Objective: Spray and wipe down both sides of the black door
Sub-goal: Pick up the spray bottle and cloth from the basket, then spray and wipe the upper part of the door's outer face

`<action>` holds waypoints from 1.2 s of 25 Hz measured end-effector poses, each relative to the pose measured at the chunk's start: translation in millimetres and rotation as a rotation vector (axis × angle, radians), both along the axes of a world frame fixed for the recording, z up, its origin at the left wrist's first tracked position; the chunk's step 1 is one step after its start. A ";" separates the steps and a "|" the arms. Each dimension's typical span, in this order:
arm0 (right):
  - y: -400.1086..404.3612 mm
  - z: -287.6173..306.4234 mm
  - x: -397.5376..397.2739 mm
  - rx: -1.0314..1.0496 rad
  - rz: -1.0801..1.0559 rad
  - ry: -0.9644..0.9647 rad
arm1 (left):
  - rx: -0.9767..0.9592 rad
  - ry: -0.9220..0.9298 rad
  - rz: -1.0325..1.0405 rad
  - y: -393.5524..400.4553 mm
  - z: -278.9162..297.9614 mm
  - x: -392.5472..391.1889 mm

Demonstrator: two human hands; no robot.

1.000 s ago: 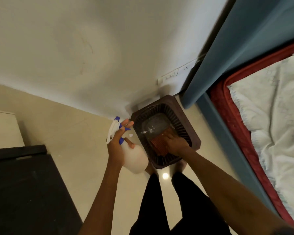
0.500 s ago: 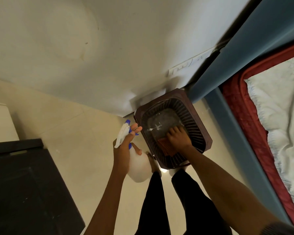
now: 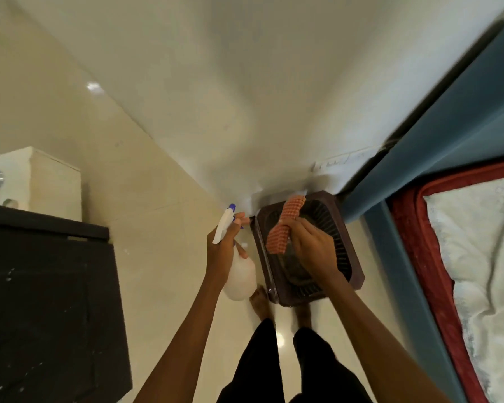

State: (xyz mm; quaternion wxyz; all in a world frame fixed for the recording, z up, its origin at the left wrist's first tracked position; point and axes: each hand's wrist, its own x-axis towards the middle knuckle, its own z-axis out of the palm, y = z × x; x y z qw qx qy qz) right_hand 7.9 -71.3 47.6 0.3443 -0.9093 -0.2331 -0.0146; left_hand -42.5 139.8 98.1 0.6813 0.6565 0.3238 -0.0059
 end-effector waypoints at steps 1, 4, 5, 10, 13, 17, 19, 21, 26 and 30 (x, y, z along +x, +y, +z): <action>10.6 20.9 -0.6 0.112 -0.003 0.003 | 0.016 -0.035 0.015 0.7 17.5 -4.4; 45.3 82.8 -5.0 0.372 0.147 -0.089 | 0.031 -0.158 0.073 -1.0 76.7 -23.3; 61.1 101.0 -7.0 0.416 0.239 -0.122 | 0.010 -0.195 0.109 -0.8 94.4 -31.2; 144.0 176.2 -46.6 0.387 0.555 0.042 | -0.294 -0.383 0.460 27.8 149.7 -103.4; 193.3 197.4 -64.8 0.297 0.722 -0.040 | -0.303 -0.401 0.587 52.2 173.0 -158.1; 271.6 217.0 -92.9 0.245 1.156 0.017 | -0.191 -0.345 0.643 99.3 193.3 -229.7; 315.6 224.8 -114.2 0.162 1.289 -0.004 | -0.151 -0.312 0.624 129.7 194.0 -265.4; 364.3 229.8 -138.4 0.095 1.324 -0.096 | -0.132 -0.295 0.639 165.8 191.8 -301.2; 481.0 244.2 -206.5 0.284 1.329 -0.226 | -0.009 -0.199 0.912 258.0 214.4 -363.4; 571.4 277.8 -252.1 0.540 1.097 -0.485 | 0.243 -0.227 0.976 335.3 256.4 -404.9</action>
